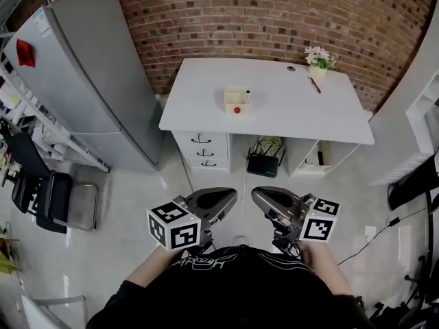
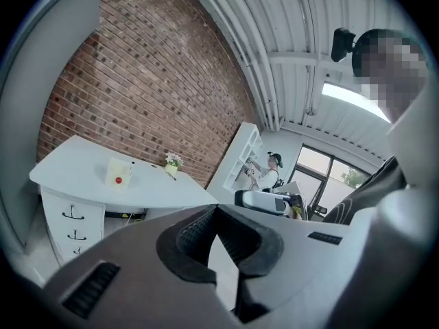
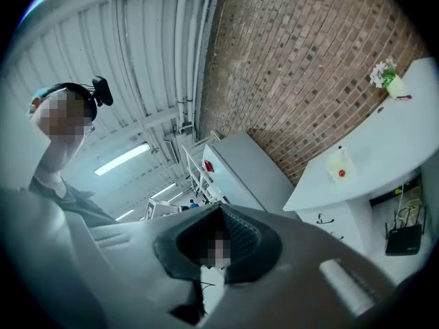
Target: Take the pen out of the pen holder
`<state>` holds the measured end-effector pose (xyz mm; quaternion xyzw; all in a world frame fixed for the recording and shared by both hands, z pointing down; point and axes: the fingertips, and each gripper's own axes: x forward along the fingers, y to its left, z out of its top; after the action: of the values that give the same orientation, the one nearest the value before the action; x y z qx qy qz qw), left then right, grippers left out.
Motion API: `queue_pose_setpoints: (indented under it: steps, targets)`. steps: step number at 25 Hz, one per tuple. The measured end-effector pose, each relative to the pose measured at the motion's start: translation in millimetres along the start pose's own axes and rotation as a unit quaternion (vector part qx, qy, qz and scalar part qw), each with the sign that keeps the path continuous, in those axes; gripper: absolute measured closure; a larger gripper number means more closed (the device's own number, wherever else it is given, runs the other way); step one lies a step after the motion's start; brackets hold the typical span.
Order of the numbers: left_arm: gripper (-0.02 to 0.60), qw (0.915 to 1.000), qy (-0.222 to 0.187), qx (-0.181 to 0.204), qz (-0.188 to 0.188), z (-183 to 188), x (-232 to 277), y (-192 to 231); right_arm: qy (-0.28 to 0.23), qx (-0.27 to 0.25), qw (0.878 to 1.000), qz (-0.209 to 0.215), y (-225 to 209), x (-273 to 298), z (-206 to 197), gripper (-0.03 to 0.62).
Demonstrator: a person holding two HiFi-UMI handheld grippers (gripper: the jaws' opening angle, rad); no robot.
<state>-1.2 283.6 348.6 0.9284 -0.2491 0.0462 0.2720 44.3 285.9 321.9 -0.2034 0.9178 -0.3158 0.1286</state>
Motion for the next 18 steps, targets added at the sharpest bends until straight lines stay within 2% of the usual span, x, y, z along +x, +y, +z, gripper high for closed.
queue_pose_setpoints:
  steps: [8,18]
  targets:
    - [0.578,0.9994,-0.008,-0.009,0.034,23,33,24,0.008,0.01,1.0,0.016,-43,1,28,0.591]
    - [0.578,0.9984,-0.013,0.023,0.049,53,67,23,-0.003,-0.012,1.0,0.023,-70,-12,68,0.591]
